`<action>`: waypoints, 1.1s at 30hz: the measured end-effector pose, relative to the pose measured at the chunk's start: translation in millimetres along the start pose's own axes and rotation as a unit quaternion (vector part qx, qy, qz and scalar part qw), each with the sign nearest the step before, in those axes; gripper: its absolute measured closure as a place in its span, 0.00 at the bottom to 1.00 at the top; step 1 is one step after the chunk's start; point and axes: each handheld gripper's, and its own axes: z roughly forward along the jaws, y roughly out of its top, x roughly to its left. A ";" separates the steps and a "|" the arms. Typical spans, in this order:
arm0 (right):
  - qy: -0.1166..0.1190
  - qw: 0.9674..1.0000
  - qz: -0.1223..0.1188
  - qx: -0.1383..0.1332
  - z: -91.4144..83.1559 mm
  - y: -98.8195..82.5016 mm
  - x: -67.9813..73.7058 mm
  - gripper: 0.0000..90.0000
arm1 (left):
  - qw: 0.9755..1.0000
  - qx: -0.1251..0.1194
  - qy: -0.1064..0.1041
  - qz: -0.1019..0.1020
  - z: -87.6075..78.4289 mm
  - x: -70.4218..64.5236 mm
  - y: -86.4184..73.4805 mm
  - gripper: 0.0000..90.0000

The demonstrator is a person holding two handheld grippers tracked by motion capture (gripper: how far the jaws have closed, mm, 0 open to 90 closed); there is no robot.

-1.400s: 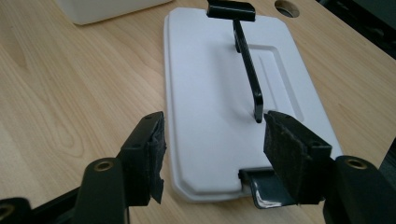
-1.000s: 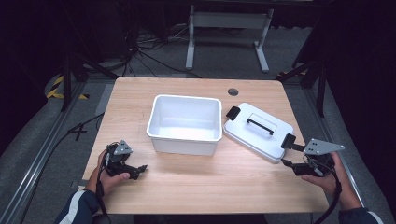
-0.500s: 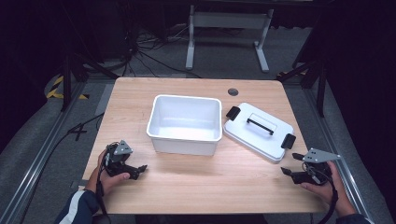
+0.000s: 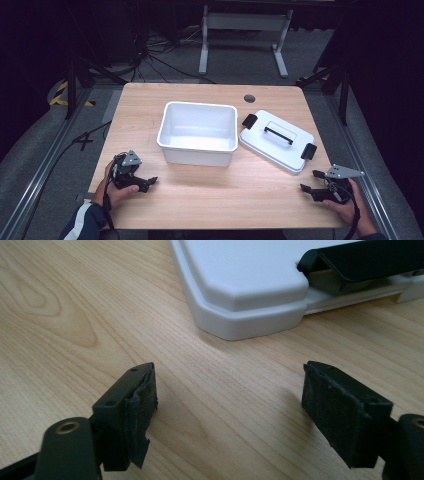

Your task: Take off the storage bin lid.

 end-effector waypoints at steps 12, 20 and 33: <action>-0.001 1.000 0.011 0.002 0.2 -0.5 0.4 0.25 | 1.000 -0.001 0.000 -0.001 -0.1 -0.1 -0.5 0.00; -0.001 1.000 0.011 0.002 0.1 -0.6 0.5 0.25 | 1.000 -0.001 0.000 -0.001 -0.1 -0.2 -0.5 0.00; -0.002 1.000 0.011 0.002 0.1 -0.5 0.5 0.25 | 1.000 -0.001 0.000 -0.001 -0.1 -0.2 -0.5 0.00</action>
